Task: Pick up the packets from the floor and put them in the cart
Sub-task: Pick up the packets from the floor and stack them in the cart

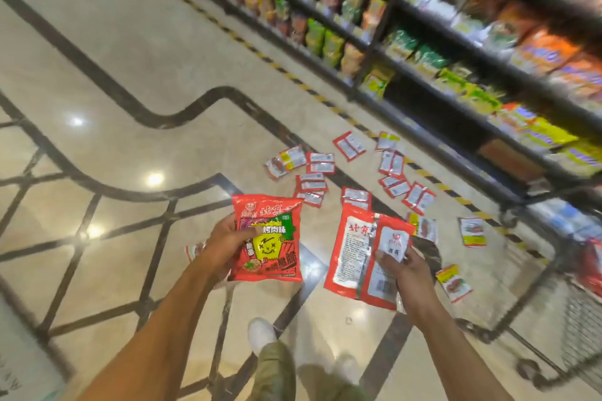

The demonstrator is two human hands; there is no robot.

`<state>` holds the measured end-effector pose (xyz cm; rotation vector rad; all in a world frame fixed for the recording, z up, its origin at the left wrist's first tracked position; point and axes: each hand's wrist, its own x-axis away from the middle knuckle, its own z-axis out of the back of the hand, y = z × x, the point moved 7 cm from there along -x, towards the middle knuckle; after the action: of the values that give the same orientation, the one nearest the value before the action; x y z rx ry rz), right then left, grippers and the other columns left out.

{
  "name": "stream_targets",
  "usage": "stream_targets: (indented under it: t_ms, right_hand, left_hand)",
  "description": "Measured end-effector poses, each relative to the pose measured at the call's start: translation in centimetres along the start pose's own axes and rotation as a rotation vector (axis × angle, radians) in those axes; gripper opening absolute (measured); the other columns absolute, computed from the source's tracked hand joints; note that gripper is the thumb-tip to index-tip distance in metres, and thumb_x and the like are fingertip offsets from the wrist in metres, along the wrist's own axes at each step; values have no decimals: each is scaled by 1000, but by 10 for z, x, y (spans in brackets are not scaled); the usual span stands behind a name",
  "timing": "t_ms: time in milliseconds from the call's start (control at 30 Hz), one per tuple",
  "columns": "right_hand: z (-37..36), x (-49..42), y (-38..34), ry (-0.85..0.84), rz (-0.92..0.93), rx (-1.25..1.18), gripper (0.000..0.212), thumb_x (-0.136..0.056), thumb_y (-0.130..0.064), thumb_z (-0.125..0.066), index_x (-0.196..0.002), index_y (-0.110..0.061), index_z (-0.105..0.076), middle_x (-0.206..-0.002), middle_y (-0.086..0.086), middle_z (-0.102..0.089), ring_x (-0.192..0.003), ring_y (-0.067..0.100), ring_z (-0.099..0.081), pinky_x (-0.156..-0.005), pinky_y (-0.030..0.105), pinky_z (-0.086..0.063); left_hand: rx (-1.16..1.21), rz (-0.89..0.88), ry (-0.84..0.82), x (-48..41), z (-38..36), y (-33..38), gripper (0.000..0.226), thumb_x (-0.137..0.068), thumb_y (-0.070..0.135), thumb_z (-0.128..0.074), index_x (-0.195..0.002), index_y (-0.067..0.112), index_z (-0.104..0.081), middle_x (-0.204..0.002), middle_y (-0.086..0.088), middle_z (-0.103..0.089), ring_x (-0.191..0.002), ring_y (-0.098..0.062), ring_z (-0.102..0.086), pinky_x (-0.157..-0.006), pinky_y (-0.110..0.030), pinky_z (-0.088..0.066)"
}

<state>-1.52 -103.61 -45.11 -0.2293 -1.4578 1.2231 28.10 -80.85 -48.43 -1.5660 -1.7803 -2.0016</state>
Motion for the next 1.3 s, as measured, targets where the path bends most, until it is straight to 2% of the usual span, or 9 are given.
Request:
stream_targets:
  t_ms: [133,267,367,500,600,667,800,1133,1300]
  right_hand:
    - [81,64,-30,110,93,-132,26,-89,-7,-79,-114,-10,-75,-108,10,-81,-99,38,-77,-94,60,-59]
    - [173,125,-24,184,158,-291,62,-62,-41,-97,-113,-12,-76,-108,13,-80,-93,35,-79,-87,52,-62]
    - [253,166,1,270,176,-361,30,-86,-15,-83,-113,-11,-74,-102,11,-81,-80,26,-79,-71,39,-65]
    - [363,220,49,351,186,-398,21,-95,2,-67,-113,-7,-73,-91,7,-82,-76,25,-79,-68,39,-65]
    - [437,261,78,404,186,-441,26,-94,2,-68,-116,-12,-72,-103,12,-81,-94,38,-78,-91,60,-60]
    - [481,287,91,437,204,-478,27,-93,3,-69,-116,-11,-71,-104,14,-81,-96,41,-77,-93,66,-58]
    - [555,340,110,503,251,-487,27,-94,1,-70,-118,-10,-70,-104,12,-81,-95,37,-78,-88,58,-62]
    - [685,378,157,686,271,-552,26,-92,-9,-77,-117,-14,-71,-100,6,-82,-84,30,-80,-70,41,-65]
    - [742,353,172,750,228,-591,24,-94,-10,-76,-118,-14,-71,-101,6,-82,-84,31,-80,-78,48,-65]
  left_hand:
    - [-64,-37,-131,60,-96,37,46,-80,-1,-79,-123,8,-67,-115,-23,-76,-102,-44,-74,-94,-59,-58]
    - [-129,-118,-273,124,-205,41,57,-71,6,-86,-125,11,-66,-115,-20,-77,-98,-40,-76,-90,-56,-60]
    - [-161,-180,-343,172,-286,27,59,-67,10,-87,-123,12,-67,-111,-18,-78,-97,-40,-76,-89,-56,-61]
    - [-218,-251,-420,236,-391,-9,47,-74,5,-84,-118,10,-68,-108,-20,-78,-94,-39,-77,-87,-56,-62]
    - [-259,-275,-452,280,-458,-39,48,-72,11,-86,-117,10,-70,-107,-20,-79,-91,-38,-78,-86,-56,-62]
    - [-277,-284,-481,308,-500,-56,45,-75,10,-85,-116,10,-69,-106,-19,-79,-92,-40,-78,-87,-59,-61]
    - [-332,-296,-530,353,-578,-85,30,-86,3,-79,-114,10,-68,-103,-19,-80,-92,-41,-77,-87,-59,-61]
    - [-411,-291,-664,383,-729,-130,31,-86,6,-80,-114,11,-70,-102,-16,-80,-89,-37,-79,-79,-47,-63]
    - [-420,-248,-695,361,-799,-155,32,-87,7,-79,-116,11,-68,-103,-17,-80,-91,-39,-78,-86,-54,-61]
